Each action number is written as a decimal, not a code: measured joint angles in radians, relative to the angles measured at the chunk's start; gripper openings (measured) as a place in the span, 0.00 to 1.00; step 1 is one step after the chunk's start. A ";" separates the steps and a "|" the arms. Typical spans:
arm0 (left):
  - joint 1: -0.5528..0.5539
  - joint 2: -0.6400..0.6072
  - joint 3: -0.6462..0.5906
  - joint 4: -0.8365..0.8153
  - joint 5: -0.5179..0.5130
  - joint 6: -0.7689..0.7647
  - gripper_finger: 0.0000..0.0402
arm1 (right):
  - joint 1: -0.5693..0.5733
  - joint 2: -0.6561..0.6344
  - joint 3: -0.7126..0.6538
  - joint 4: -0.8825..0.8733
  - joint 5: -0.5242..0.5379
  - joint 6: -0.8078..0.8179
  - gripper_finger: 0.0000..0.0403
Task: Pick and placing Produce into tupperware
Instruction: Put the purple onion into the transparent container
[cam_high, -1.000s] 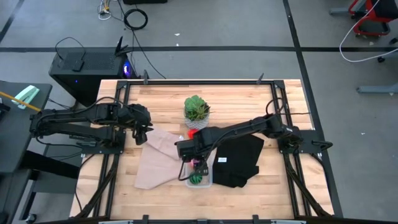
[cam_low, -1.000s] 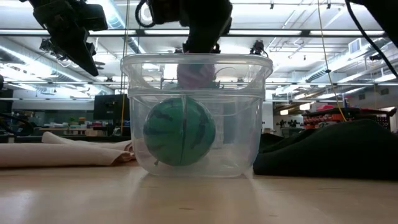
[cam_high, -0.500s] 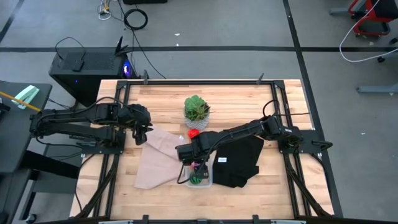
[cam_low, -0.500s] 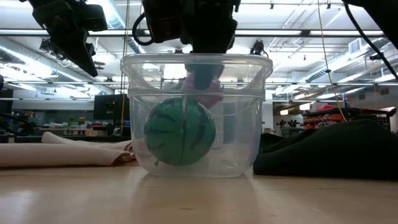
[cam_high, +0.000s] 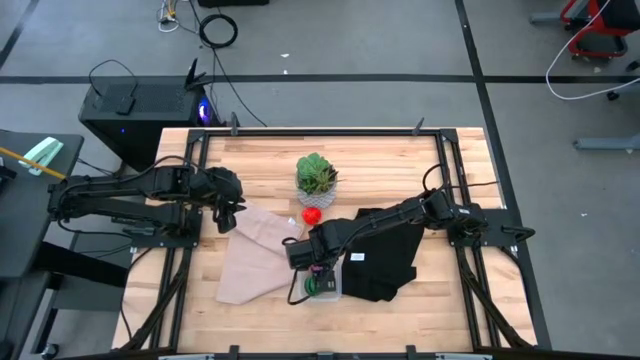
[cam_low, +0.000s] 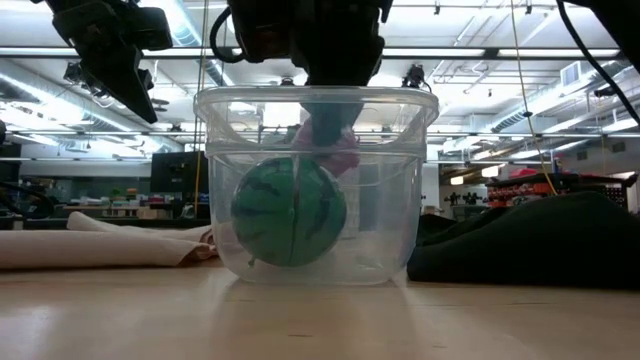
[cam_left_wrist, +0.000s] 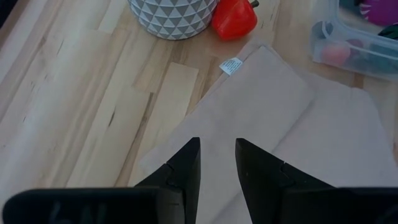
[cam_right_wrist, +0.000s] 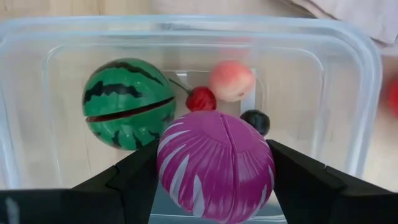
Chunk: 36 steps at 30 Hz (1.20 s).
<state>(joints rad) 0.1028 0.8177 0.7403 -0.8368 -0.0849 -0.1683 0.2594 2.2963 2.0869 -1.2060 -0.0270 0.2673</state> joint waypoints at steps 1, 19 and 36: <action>0.000 0.000 0.000 0.000 0.000 -0.003 0.27 | 0.001 0.000 0.000 0.000 -0.001 0.001 0.68; 0.000 0.000 0.000 0.000 0.000 -0.003 0.27 | 0.024 -0.002 -0.019 -0.002 0.029 0.019 0.67; 0.000 0.000 0.000 0.000 0.000 -0.003 0.27 | 0.024 -0.002 -0.048 0.003 0.022 0.028 0.70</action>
<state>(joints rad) 0.1028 0.8177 0.7403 -0.8364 -0.0853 -0.1715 0.2832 2.2948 2.0392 -1.2026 -0.0048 0.2951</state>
